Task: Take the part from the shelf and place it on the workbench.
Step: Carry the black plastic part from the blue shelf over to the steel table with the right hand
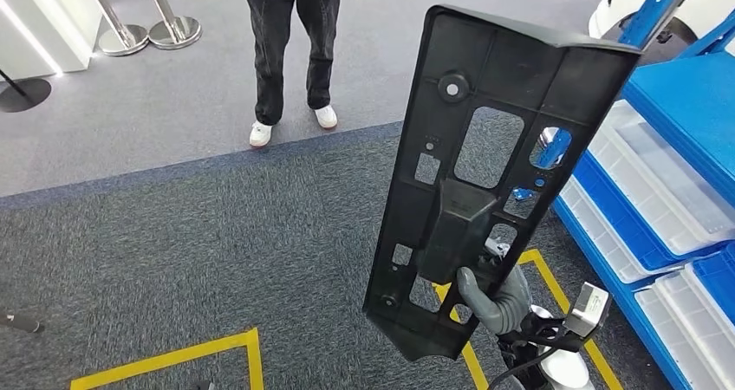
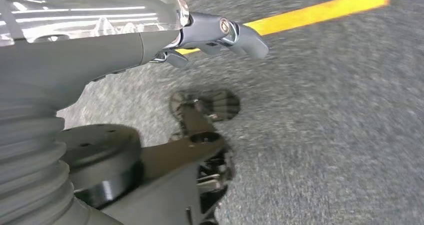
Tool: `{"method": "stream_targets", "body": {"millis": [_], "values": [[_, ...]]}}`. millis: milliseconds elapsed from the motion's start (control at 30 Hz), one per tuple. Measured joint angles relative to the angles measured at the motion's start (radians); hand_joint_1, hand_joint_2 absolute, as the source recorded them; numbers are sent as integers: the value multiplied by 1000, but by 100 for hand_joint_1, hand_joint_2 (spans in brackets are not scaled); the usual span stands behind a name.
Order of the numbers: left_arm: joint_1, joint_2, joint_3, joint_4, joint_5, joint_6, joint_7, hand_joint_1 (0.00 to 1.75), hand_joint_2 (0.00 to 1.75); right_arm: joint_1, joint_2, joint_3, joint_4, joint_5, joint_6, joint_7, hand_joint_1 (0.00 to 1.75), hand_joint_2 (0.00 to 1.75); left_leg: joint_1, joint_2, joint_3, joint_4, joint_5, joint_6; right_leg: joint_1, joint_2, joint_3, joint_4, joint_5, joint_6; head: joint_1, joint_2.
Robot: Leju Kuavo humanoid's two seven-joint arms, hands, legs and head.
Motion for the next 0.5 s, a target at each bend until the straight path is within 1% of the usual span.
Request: {"method": "stream_targets", "body": {"millis": [33,67,100,133,167,200,233,267,300,333,367,400,433,467,500], "values": [[5,-3,0,0,1,3,4,0,175,2,1,1,-1,0,2,1,147,175,2,-9,2,-4,3,6,-3,25,-13,32,-22,4,0,0],[8,-5,0,0,4,5,7,0,175,4,1,2,-1,0,4,2,147,175,4,-20,2,-6,5,10,-5,55,-38,86,-53,7,0,0],[11,-8,1,0,6,8,11,0,175,6,2,3,0,0,6,4,147,175,4,-31,1,-6,6,13,-5,77,-73,156,-87,8,0,0],[15,-10,1,0,9,10,13,0,175,7,2,4,2,0,9,5,147,175,4,-43,1,-6,6,14,-5,87,-108,223,-112,9,0,0],[21,-12,2,0,11,11,15,0,175,7,2,5,5,1,11,6,147,175,3,-56,0,-5,6,14,-5,90,-132,266,-118,9,0,0],[27,-13,3,0,12,12,17,0,175,6,2,5,8,1,14,7,147,175,3,-70,1,-4,6,14,-5,91,-138,271,-104,9,0,0],[32,-13,4,0,13,13,18,0,175,4,2,6,11,1,16,7,147,175,3,-84,1,-2,6,13,-6,95,-125,233,-70,7,0,0],[35,-14,4,0,13,13,18,0,175,0,2,6,14,1,17,7,147,175,3,-98,1,1,6,12,-6,107,-98,167,-27,5,0,0],[37,-15,5,0,14,14,19,0,175,-5,2,6,16,1,18,7,147,175,3,-112,-1,4,5,10,-8,132,-69,100,6,1,0,0],[36,-15,6,0,16,15,20,0,175,-9,2,7,19,1,19,7,147,175,2,-124,-4,8,4,7,-10,156,-47,44,26,-1,0,0],[36,-16,7,0,18,17,21,0,175,-13,2,7,22,1,21,7,147,175,3,-135,-9,11,5,2,-11,174,-35,12,33,-3,0,0],[36,-17,8,0,20,19,23,0,175,-17,2,7,25,1,23,7,147,175,4,-145,-14,12,6,-4,-10,181,-31,2,29,-5,0,0],[38,-17,9,0,21,21,24,0,175,-22,3,8,28,1,24,7,147,175,7,-156,-18,11,8,-11,-9,172,-29,-3,28,-8,0,0],[41,-16,10,0,22,23,25,0,175,-28,4,9,31,1,25,8,147,175,9,-164,-20,9,9,-17,-10,161,-27,-5,30,-14,0,0],[44,-16,11,0,23,25,24,0,175,-36,6,9,33,1,26,8,147,175,7,-153,-23,16,3,-22,-13,149,-23,-11,32,-21,0,0]]}}
